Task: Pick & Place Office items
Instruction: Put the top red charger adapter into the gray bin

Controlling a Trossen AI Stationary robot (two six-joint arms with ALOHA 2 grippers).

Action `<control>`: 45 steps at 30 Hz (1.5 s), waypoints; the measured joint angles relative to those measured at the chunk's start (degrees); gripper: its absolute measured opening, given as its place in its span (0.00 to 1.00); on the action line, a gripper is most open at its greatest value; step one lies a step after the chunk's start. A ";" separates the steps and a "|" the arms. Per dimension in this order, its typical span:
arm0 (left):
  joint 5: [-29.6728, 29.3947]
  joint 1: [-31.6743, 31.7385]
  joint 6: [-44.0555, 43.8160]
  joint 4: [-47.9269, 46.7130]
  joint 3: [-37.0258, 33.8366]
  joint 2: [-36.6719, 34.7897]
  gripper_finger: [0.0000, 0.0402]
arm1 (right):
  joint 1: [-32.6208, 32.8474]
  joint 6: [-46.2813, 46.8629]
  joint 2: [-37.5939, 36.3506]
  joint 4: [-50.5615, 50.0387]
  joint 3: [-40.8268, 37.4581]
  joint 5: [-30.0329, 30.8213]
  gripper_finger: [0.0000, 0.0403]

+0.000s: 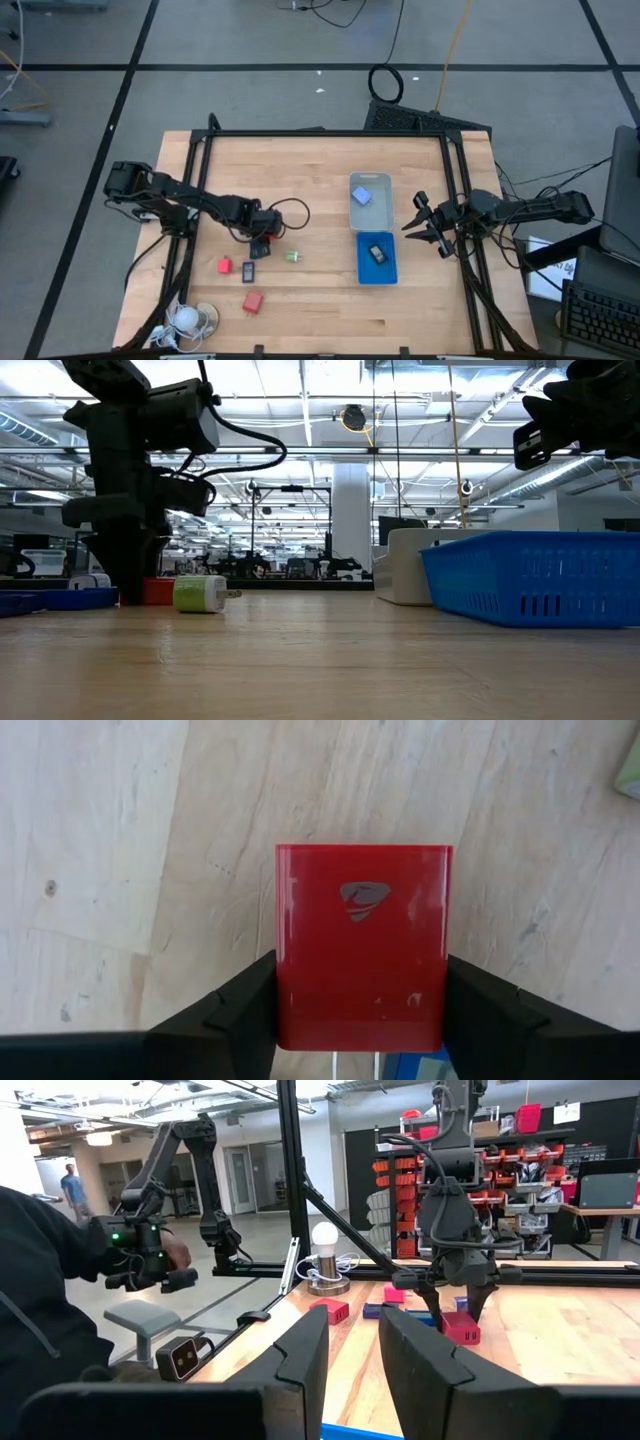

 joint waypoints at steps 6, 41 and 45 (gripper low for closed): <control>-5.17 -0.76 2.51 -2.88 3.20 0.46 0.53 | 0.02 -0.02 -0.02 0.02 0.00 0.61 0.21; -4.96 3.40 22.06 26.87 4.98 -4.03 0.53 | -0.01 -8.27 41.23 18.65 13.70 19.81 0.21; 0.55 4.75 22.24 30.30 3.19 -5.74 0.53 | -0.13 -12.59 47.98 18.02 18.71 22.25 0.21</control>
